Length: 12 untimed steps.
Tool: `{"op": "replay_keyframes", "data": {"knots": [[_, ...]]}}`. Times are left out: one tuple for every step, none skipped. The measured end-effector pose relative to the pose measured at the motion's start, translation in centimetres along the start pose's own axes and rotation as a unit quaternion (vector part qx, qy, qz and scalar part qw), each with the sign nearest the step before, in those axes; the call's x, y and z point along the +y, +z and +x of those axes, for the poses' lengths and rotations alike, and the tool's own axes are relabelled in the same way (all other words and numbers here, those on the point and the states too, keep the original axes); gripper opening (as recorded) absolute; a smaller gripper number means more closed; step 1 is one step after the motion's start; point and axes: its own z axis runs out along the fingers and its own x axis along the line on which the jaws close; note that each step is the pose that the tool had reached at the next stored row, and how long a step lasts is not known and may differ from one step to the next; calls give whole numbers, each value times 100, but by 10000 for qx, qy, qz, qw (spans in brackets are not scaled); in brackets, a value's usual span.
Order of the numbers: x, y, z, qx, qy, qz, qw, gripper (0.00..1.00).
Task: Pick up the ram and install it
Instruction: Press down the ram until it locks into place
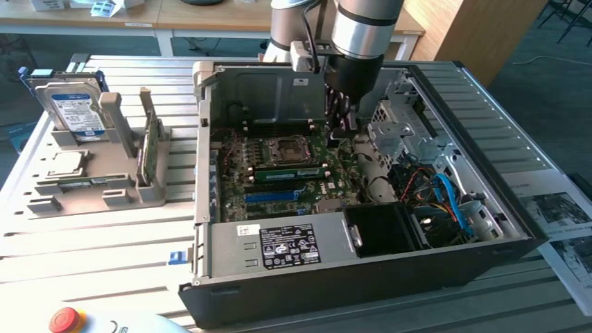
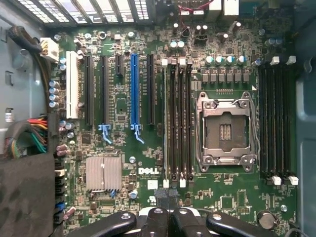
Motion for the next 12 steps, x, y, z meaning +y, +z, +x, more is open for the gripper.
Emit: {"op": "replay_keyframes", "data": {"knots": [[1, 11, -3, 1, 4, -9, 10000, 10], [1, 22, -5, 0, 8, -16, 10000, 10], [2, 33, -6, 1, 12, -25, 10000, 10], [1, 45, -6, 1, 15, -35, 10000, 10], [1, 57, -7, 1, 17, -42, 10000, 10], [1, 68, -7, 2, 19, -48, 10000, 10], [1, 77, -8, 2, 22, -50, 10000, 10], [1, 85, -8, 2, 24, -52, 10000, 10], [0, 94, -8, 2, 26, -54, 10000, 10], [0, 105, -9, 2, 28, -56, 10000, 10], [0, 115, -9, 2, 29, -58, 10000, 10], [0, 126, -10, 2, 29, -59, 10000, 10]]}}
